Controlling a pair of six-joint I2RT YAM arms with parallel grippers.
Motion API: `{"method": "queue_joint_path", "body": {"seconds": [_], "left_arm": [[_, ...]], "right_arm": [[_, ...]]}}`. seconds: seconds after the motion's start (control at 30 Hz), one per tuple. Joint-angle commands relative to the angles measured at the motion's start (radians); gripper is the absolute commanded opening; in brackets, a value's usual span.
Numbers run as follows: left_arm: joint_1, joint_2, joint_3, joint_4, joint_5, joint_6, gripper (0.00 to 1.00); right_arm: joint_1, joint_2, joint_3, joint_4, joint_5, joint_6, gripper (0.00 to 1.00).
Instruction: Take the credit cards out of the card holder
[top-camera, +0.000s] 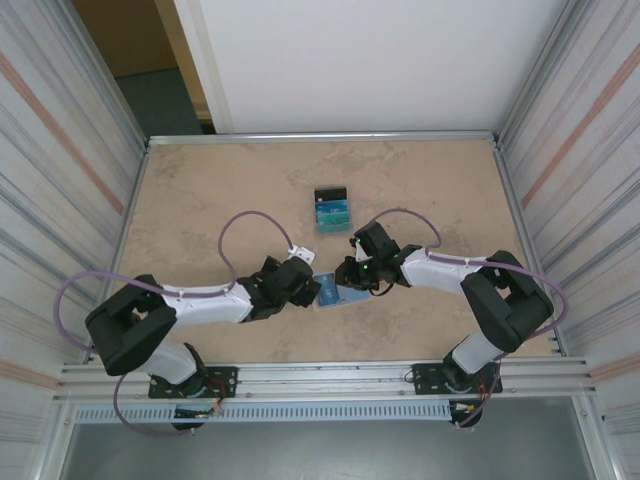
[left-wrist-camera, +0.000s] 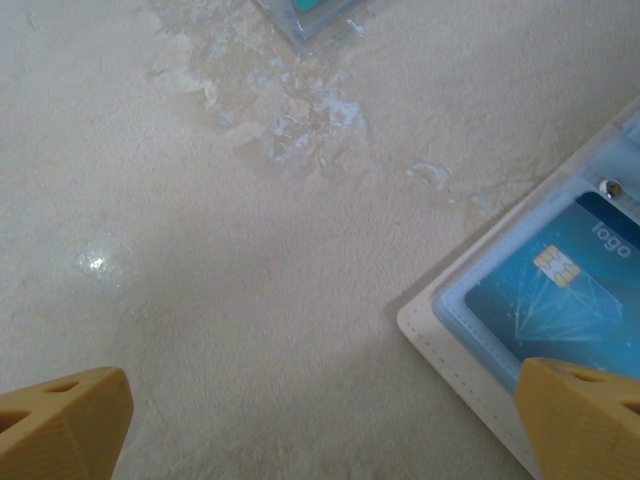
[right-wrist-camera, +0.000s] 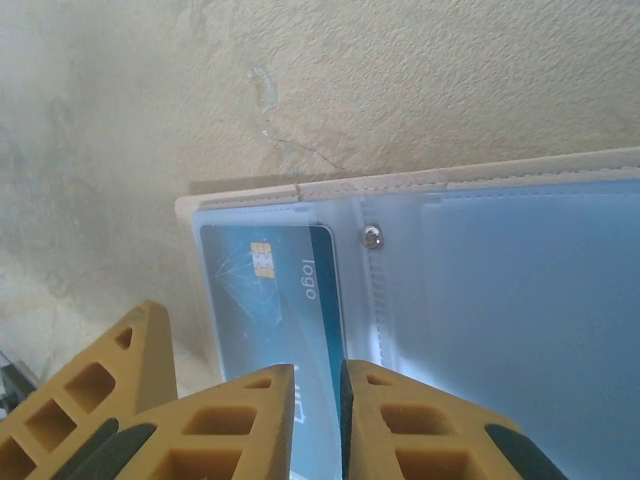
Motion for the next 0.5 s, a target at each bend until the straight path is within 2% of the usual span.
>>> {"method": "queue_joint_path", "body": {"seconds": [0.0,0.47], "left_arm": [[0.009,0.028,0.039,0.024,0.016,0.006,0.99],[0.011,0.095,0.05,0.005,0.01,0.025,0.99]], "right_arm": [[-0.009,-0.003,-0.005,0.018,-0.024,-0.033,0.19],[-0.023,0.052,-0.003,0.057,-0.074,-0.028,0.18]]}}
